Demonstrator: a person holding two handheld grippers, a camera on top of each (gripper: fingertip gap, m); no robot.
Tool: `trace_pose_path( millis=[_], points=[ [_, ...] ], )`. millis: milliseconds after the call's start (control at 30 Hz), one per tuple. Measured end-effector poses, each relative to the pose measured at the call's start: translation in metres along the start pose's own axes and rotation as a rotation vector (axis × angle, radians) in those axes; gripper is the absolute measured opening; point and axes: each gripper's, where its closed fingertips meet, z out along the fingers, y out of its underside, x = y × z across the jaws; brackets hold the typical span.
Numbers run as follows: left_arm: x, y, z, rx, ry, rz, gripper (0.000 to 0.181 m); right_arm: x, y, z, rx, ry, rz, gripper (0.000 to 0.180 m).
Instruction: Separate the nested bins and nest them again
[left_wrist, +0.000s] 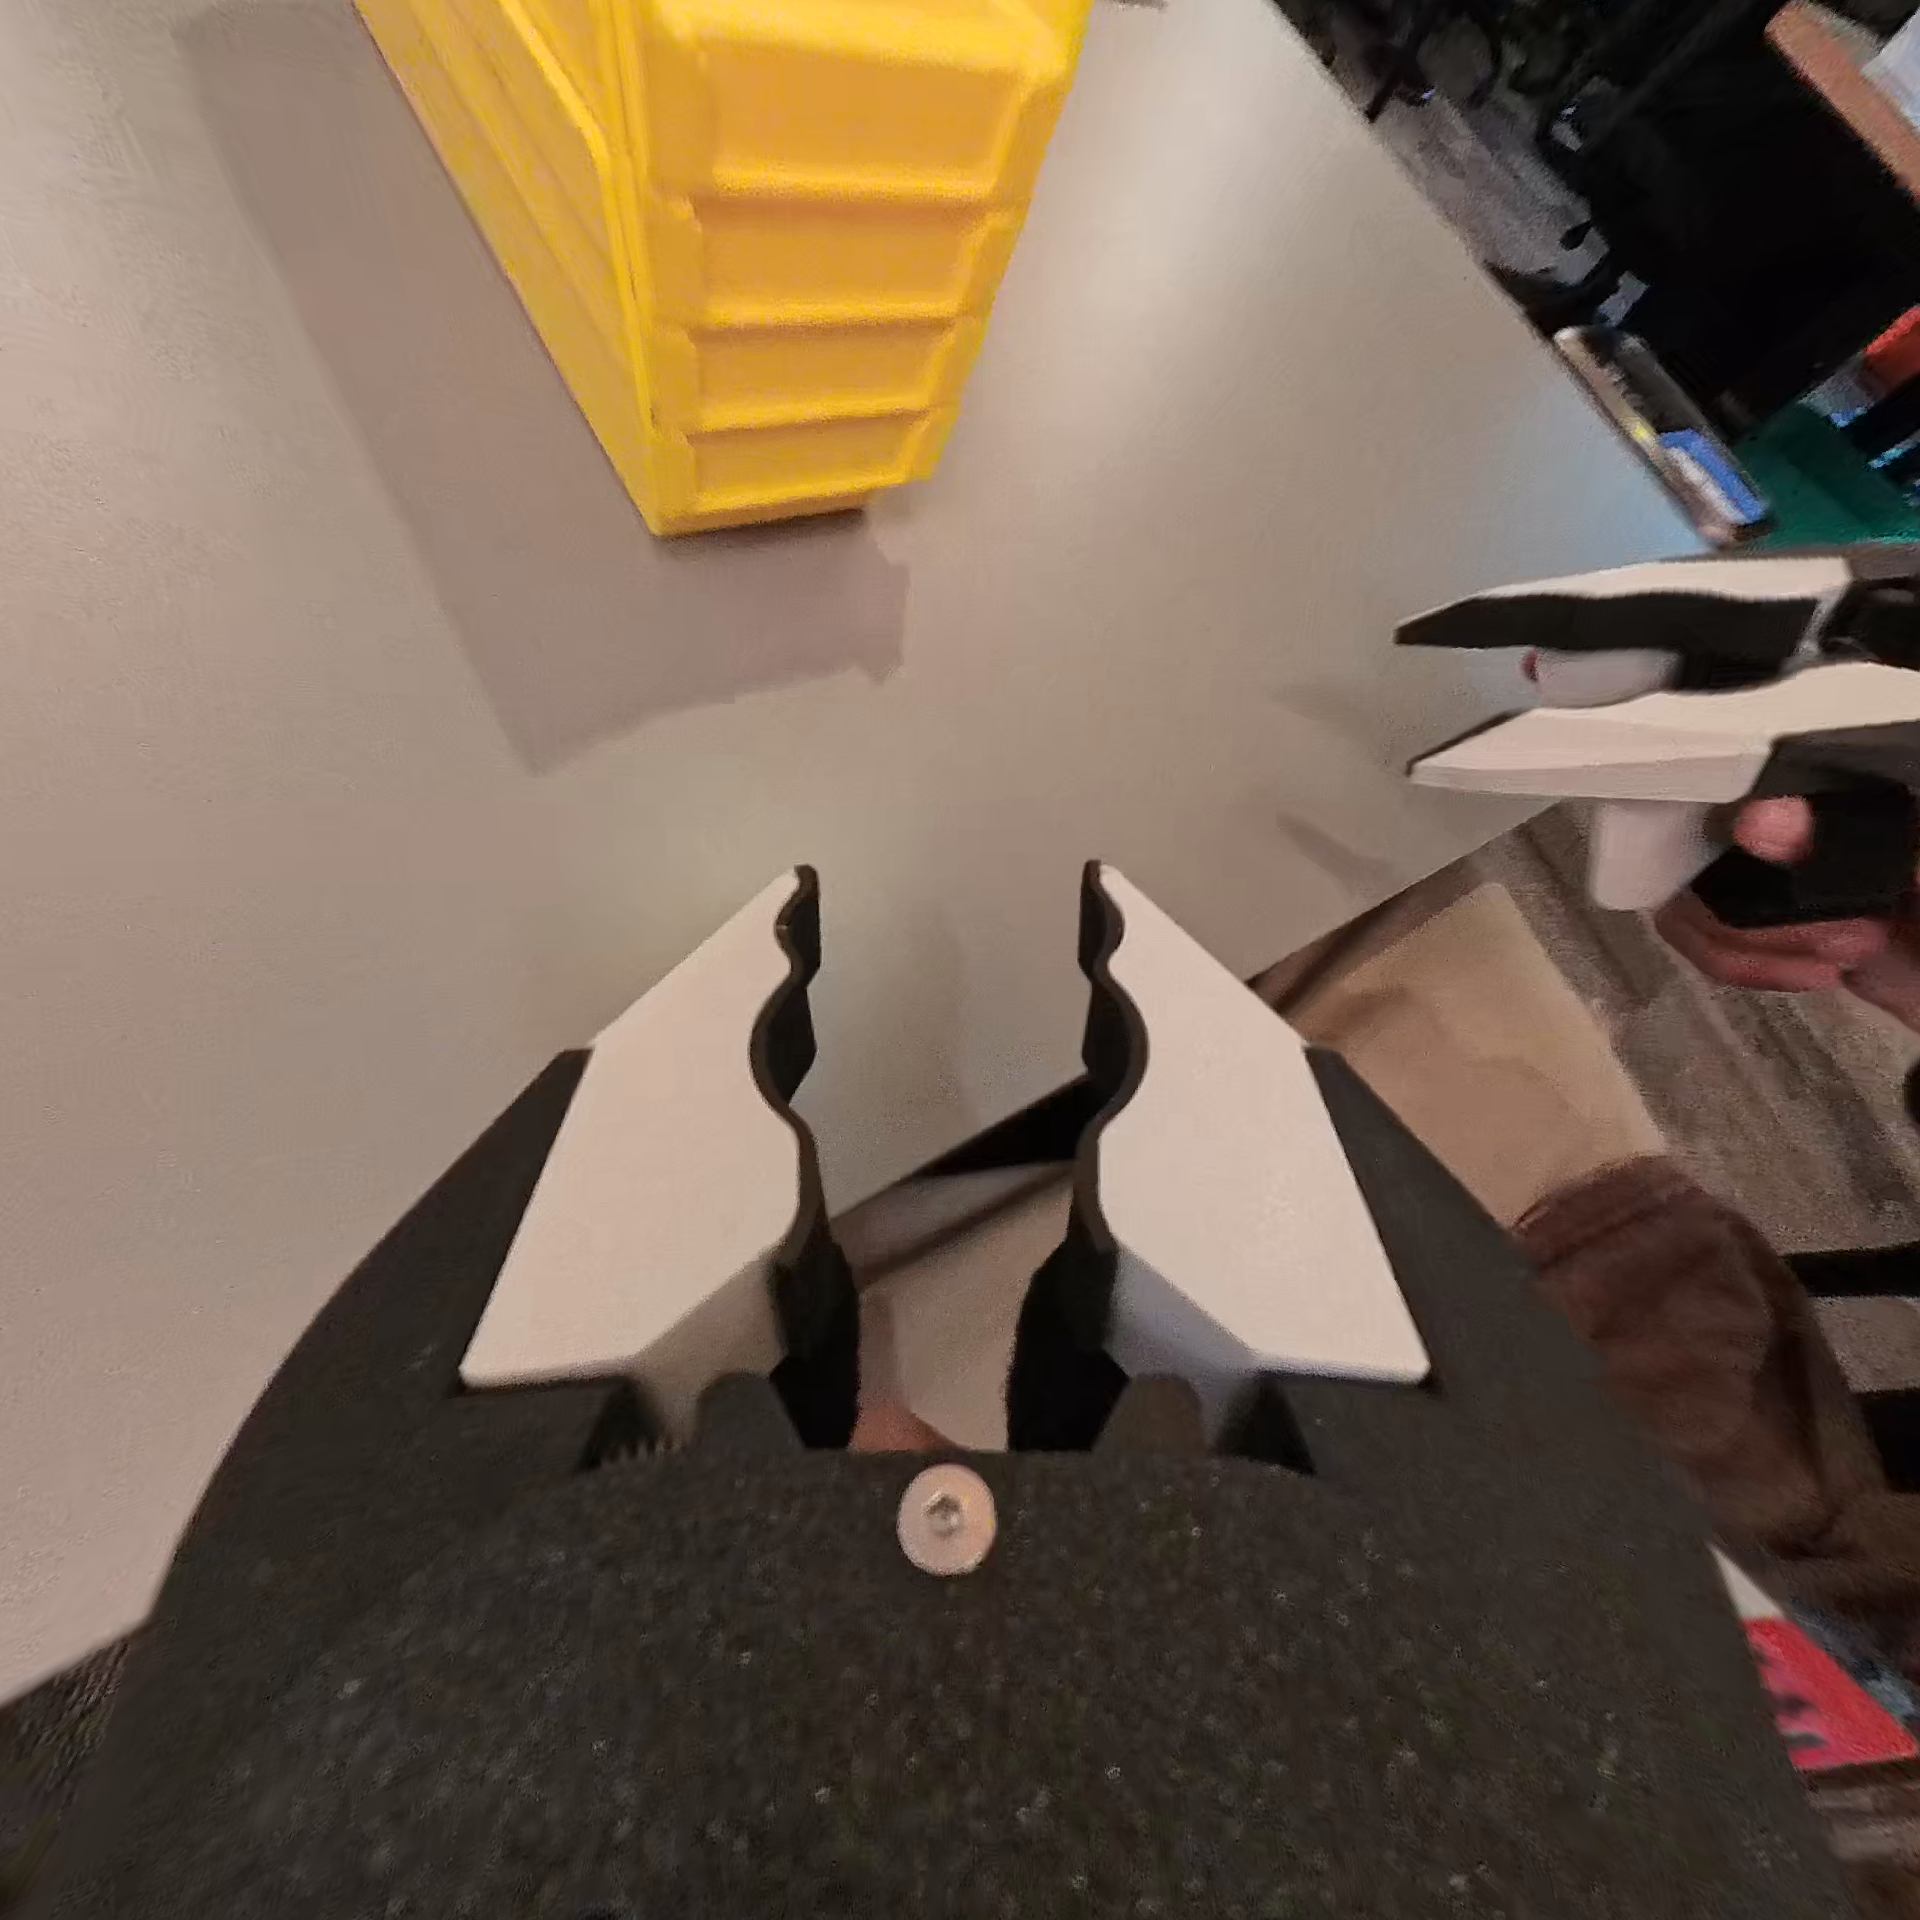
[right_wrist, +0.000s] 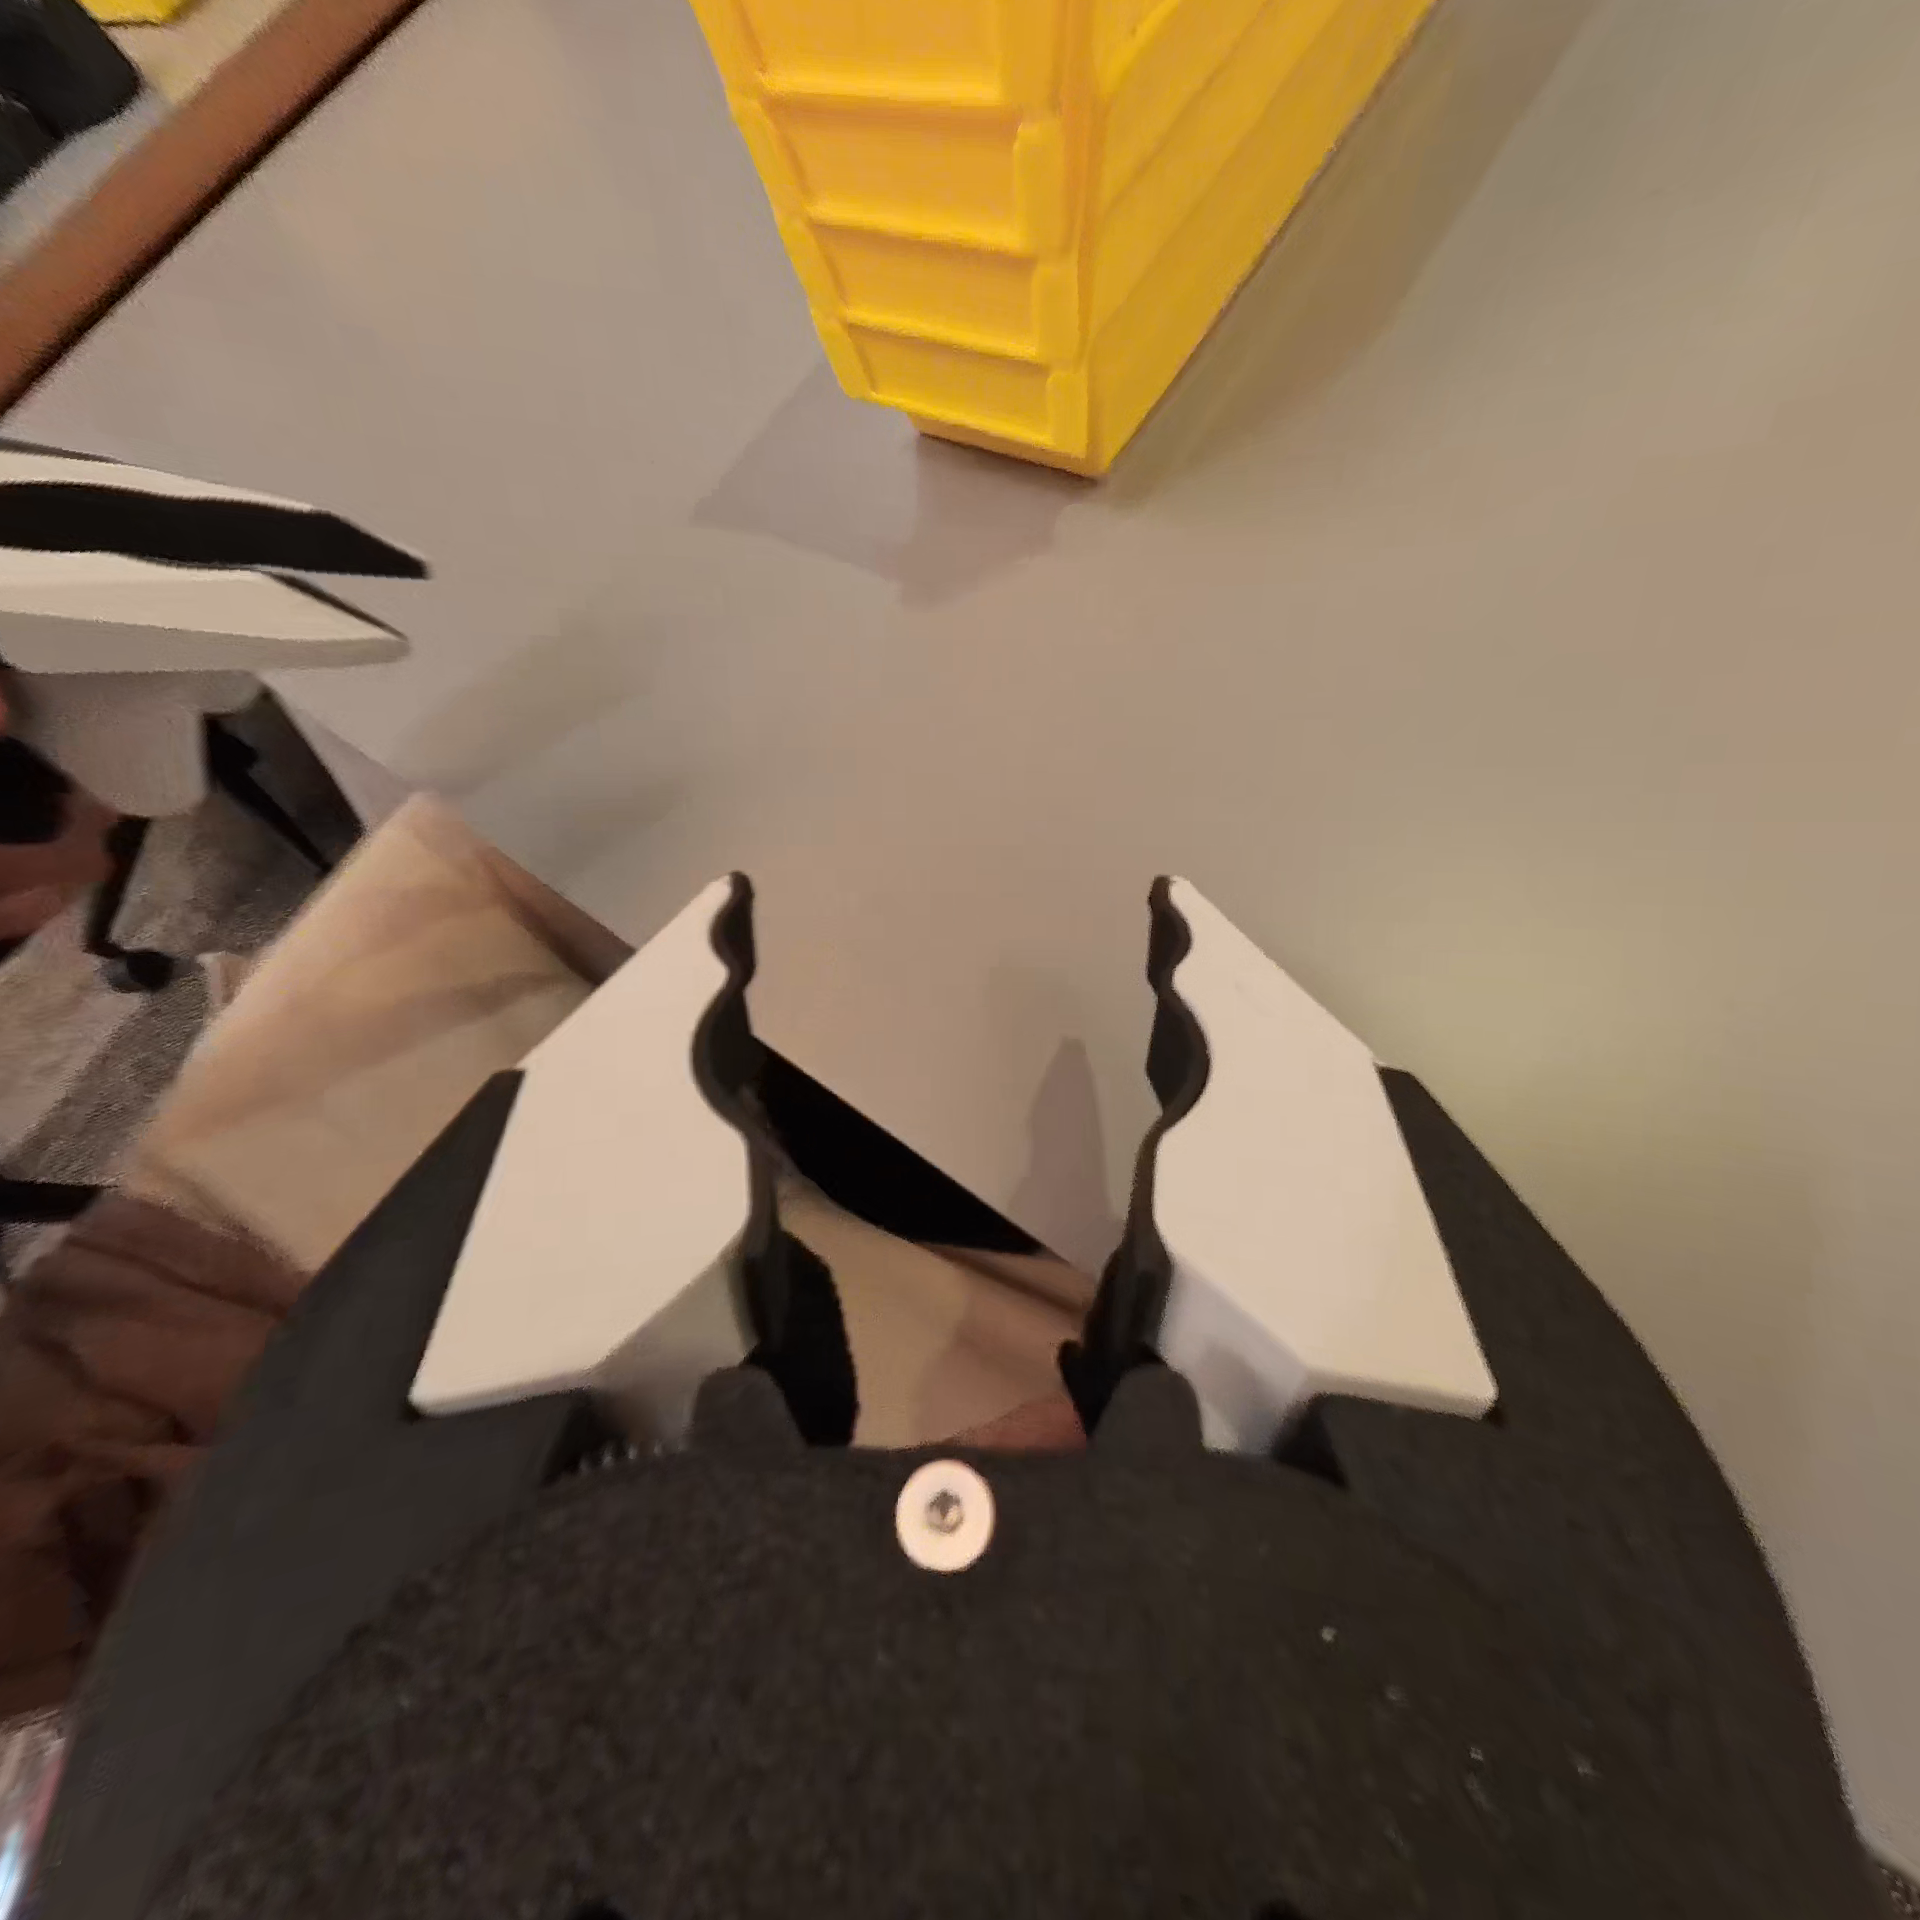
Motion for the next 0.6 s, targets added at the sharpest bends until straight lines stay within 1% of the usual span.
trace_pose_path(
  millis=[33, 100, 167, 233, 300, 333, 367, 433, 467, 533, 600],
  points=[
    [0.0, -0.007, 0.001, 0.011, 0.014, 0.005, 0.049, -0.004, -0.01, 0.001, -0.01, -0.01, -0.011, 0.08],
    [-0.013, -0.016, 0.0, 0.034, -0.031, 0.03, 0.05, -0.004, -0.044, 0.005, -0.003, 0.017, -0.062, 0.093],
    [-0.022, -0.02, -0.005, 0.065, -0.037, -0.002, 0.049, -0.006, -0.09, 0.012, 0.006, 0.013, -0.089, 0.105],
    [-0.028, -0.018, -0.007, 0.1, -0.045, -0.025, 0.044, -0.002, -0.143, 0.028, -0.015, 0.002, -0.064, 0.115],
    [-0.029, -0.012, -0.005, 0.063, -0.054, -0.012, 0.045, 0.017, -0.193, 0.05, -0.073, 0.069, -0.047, 0.119],
    [-0.027, -0.014, -0.005, 0.072, -0.05, 0.004, 0.044, 0.025, -0.215, 0.063, -0.114, 0.092, -0.024, 0.12],
    [-0.025, -0.016, -0.005, 0.09, -0.054, 0.025, 0.043, 0.026, -0.233, 0.077, -0.167, 0.077, 0.025, 0.12],
    [-0.022, -0.014, -0.004, 0.078, -0.065, 0.076, 0.042, 0.02, -0.261, 0.105, -0.291, 0.015, 0.153, 0.127],
    [-0.022, -0.012, -0.003, 0.065, -0.071, 0.1, 0.042, 0.018, -0.272, 0.118, -0.334, 0.017, 0.191, 0.127],
    [-0.02, -0.007, -0.002, 0.046, -0.076, 0.147, 0.042, 0.027, -0.286, 0.14, -0.405, 0.118, 0.195, 0.126],
    [-0.02, -0.002, -0.001, 0.024, -0.086, 0.184, 0.042, 0.041, -0.288, 0.155, -0.486, 0.237, 0.167, 0.126]
  ],
)
